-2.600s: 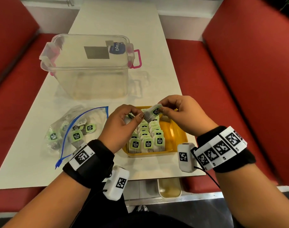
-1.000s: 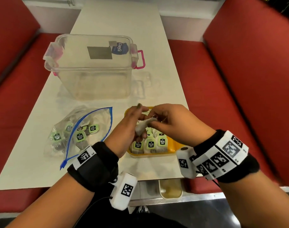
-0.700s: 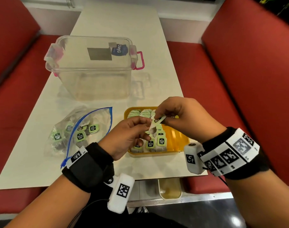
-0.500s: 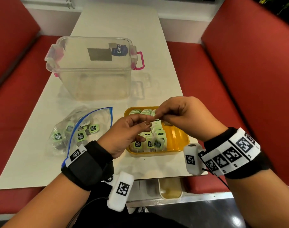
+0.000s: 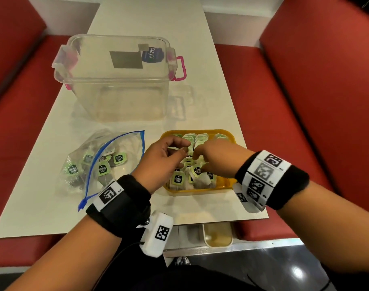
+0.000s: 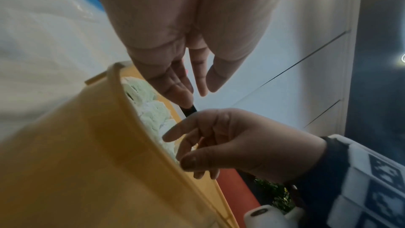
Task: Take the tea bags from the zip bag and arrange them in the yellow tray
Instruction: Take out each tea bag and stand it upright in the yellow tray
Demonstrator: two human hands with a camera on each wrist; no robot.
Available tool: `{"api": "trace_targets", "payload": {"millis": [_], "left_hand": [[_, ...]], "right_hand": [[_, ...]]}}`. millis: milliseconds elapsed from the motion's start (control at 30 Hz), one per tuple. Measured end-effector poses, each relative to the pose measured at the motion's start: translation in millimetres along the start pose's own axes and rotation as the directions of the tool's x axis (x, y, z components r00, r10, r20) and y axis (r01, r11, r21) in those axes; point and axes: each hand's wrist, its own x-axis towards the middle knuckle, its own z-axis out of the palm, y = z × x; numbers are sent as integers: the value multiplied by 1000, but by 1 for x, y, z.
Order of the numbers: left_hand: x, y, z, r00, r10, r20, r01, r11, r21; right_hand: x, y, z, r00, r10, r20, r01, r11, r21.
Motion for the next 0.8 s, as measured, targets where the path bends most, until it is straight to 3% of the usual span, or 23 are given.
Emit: {"api": "trace_targets", "payload": {"millis": [133, 367, 600, 800], "left_hand": [[0, -4, -3, 1000, -15, 4, 15, 1000, -8], [-1, -7, -5, 1000, -29, -7, 29, 999, 27], [-4, -5, -3, 1000, -8, 11, 6, 990, 139], [-7, -6, 7, 986, 3, 168, -52, 955, 291]], "right_hand": [[9, -14, 4, 997, -28, 65, 37, 988, -147], [11, -12, 1, 997, -55, 51, 62, 987, -151], [-2, 2, -6, 999, -38, 9, 37, 999, 31], [-31, 11, -40, 995, -48, -83, 68, 961, 267]]}}
